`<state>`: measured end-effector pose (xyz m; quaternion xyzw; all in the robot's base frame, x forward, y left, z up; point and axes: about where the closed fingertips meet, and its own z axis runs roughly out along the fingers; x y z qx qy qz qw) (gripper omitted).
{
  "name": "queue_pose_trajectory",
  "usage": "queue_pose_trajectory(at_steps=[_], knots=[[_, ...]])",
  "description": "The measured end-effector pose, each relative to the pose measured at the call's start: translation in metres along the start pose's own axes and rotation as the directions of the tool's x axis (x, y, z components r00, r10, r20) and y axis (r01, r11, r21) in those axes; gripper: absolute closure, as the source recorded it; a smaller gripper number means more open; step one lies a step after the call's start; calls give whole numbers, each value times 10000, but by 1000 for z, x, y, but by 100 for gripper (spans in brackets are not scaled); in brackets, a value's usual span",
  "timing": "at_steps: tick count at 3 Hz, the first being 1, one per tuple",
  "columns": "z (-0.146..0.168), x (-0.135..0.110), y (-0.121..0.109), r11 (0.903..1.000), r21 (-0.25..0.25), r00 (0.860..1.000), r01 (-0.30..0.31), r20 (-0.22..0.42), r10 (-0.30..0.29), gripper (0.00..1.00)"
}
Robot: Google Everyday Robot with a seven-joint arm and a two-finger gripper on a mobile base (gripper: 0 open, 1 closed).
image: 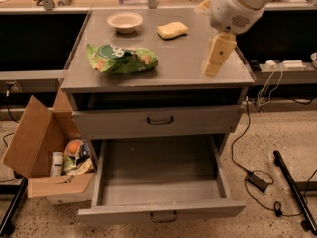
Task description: Place green rice chip bag into middle drawer
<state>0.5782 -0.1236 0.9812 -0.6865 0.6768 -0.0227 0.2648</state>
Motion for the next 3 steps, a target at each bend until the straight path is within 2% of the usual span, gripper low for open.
queue_pose_trajectory(at_steps=[1, 2, 3], knots=[[53, -38, -34, 9983, -505, 9911, 275, 1316, -206, 0], [53, -38, -34, 9983, -505, 9911, 275, 1317, -206, 0], [71, -42, -46, 9973, -572, 9870, 451, 1566, -357, 0]])
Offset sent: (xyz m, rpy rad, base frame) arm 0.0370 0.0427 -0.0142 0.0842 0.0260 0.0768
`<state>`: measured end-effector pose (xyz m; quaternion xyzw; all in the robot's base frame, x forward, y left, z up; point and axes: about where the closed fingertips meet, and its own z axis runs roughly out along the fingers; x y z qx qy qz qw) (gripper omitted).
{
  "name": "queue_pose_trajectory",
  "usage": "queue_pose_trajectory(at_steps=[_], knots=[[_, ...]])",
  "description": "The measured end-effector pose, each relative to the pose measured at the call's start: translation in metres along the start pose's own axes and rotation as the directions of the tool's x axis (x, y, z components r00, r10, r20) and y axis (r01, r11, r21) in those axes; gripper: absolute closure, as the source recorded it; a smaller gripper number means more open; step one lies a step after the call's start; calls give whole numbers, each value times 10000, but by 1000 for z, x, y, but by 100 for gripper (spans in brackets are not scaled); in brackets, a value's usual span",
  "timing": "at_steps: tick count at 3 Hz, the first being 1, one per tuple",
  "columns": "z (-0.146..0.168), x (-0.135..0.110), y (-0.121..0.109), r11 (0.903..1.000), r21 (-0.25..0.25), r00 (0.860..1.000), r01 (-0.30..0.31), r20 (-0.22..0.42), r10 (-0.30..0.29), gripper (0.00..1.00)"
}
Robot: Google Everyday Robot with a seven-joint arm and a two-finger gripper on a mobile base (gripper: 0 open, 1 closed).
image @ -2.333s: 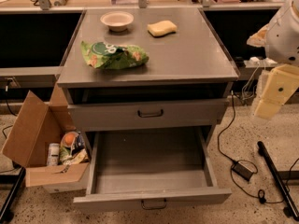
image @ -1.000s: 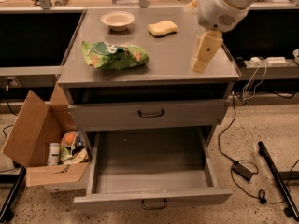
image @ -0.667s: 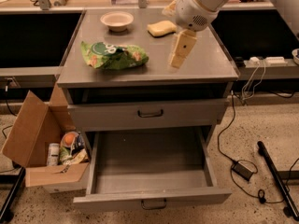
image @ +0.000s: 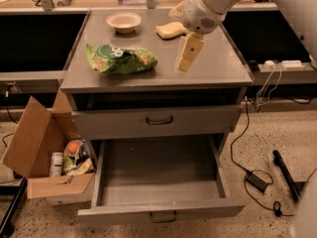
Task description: Place green rice chip bag into middle drawer
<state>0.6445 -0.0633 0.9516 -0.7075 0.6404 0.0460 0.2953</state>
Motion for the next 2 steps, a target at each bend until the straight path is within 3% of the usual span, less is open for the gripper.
queue_pose_trajectory(at_steps=[1, 2], knots=[[37, -3, -33, 9995, -109, 9988, 299, 399, -295, 0], [64, -6, -52, 9988, -144, 9972, 473, 594, -464, 0]])
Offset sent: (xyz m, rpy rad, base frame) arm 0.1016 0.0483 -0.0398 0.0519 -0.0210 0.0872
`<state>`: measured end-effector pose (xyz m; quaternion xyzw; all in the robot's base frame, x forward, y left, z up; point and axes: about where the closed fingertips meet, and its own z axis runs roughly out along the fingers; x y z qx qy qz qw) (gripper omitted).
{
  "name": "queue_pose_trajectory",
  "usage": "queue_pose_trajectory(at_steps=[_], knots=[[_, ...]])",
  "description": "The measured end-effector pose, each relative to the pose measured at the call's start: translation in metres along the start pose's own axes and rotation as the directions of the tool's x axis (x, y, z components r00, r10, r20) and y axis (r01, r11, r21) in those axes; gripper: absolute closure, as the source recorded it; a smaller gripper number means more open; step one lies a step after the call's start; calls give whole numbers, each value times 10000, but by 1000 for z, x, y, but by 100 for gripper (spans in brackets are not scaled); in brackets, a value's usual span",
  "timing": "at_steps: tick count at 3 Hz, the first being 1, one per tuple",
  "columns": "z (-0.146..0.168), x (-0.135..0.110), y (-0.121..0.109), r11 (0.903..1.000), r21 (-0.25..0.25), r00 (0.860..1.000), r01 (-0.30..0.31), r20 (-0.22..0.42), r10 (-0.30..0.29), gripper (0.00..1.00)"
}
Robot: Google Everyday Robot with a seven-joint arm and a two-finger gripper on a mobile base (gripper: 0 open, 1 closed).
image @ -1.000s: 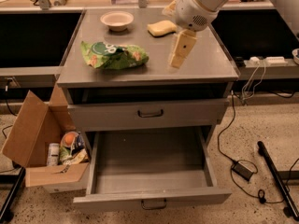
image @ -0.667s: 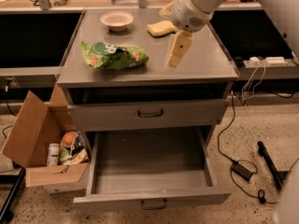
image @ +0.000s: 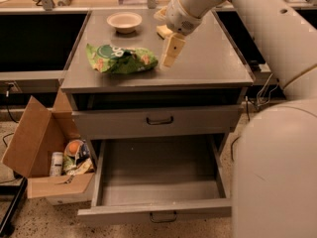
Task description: Place green rice chip bag into middle drawer
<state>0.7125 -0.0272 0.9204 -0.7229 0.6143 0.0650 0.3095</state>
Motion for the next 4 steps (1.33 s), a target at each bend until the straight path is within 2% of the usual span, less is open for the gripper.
queue_pose_trajectory(at_steps=[1, 3, 4], knots=[[30, -2, -17, 10000, -58, 9998, 39, 179, -38, 0], [72, -23, -33, 9984, -453, 9968, 336, 742, -302, 0], [84, -36, -33, 9956, -730, 9937, 583, 994, -509, 17]])
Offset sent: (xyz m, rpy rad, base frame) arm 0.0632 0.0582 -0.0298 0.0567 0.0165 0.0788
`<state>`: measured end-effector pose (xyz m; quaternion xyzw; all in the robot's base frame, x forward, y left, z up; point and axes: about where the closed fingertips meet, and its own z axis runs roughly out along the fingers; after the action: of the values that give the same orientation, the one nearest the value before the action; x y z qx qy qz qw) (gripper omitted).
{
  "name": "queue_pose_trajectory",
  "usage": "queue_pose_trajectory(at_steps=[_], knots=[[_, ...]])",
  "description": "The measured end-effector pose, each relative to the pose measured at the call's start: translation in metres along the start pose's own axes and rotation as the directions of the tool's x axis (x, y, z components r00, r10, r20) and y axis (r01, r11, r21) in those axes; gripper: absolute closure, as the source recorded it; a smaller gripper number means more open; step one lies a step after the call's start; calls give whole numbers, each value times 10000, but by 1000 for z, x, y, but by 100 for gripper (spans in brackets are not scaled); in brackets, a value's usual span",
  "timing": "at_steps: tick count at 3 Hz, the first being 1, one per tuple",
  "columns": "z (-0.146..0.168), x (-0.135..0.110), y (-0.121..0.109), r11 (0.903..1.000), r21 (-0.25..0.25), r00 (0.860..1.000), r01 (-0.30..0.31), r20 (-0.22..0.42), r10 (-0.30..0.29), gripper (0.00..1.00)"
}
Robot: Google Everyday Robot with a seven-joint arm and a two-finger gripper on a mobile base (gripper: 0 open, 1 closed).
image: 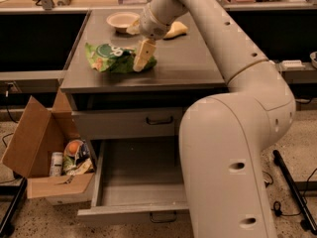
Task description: Place green rice chip bag into middle drawer
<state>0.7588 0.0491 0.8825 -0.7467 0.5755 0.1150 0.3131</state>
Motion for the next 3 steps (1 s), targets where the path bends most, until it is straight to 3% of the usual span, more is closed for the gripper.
queue_pose_trajectory(at_steps=[3], knots=[[16, -12, 3, 9988, -472, 9998, 140, 146, -133, 86]])
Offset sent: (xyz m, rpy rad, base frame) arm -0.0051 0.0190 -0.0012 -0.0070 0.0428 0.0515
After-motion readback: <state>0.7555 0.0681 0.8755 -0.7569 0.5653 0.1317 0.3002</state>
